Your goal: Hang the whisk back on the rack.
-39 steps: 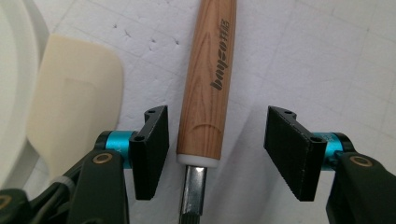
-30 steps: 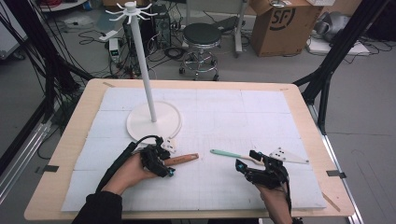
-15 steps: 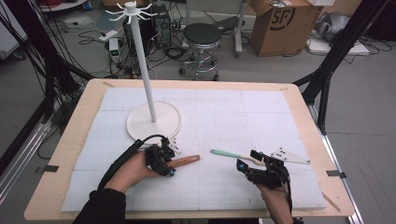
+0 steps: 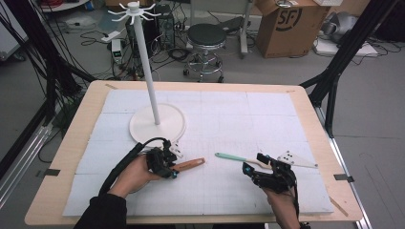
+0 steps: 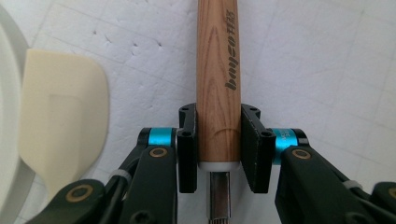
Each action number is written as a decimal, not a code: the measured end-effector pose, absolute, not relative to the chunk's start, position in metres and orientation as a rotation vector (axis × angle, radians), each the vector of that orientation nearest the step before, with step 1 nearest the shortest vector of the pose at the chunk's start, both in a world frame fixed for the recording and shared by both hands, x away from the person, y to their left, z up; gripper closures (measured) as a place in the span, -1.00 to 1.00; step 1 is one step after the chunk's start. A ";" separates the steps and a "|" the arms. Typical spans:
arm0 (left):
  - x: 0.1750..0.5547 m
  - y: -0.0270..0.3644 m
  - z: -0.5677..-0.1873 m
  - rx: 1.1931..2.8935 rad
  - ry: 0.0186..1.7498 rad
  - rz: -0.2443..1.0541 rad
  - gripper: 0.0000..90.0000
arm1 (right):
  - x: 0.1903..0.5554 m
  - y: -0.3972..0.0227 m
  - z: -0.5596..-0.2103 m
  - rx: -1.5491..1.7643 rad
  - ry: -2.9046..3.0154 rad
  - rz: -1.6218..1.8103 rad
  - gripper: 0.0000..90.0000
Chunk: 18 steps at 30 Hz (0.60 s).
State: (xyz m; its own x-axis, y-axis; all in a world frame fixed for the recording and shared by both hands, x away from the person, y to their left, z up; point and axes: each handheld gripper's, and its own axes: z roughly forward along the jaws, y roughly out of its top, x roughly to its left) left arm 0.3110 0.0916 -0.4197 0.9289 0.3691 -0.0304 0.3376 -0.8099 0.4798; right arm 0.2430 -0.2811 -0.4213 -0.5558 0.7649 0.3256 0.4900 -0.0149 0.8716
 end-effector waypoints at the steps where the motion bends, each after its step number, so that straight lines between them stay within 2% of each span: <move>1: 0.310 0.095 -0.418 2.573 0.512 0.100 0.57 | 0.243 -0.281 -0.422 1.321 2.009 1.596 -0.54; 15: 0.298 0.141 -0.377 2.155 0.531 0.139 0.57 | 0.243 -0.280 -0.422 1.318 2.005 1.586 -0.54; 18: 0.297 0.150 -0.370 2.083 0.537 0.187 0.57 | 0.242 -0.280 -0.422 1.312 2.006 1.589 -0.54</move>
State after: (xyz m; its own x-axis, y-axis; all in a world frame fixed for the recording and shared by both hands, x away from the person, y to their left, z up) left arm 0.2967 0.1496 -0.3699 0.8922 0.4449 -0.0771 0.3011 -0.4590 0.8359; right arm 0.2422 -0.2799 -0.4218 -0.5559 0.7705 0.3121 0.4804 -0.0086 0.8770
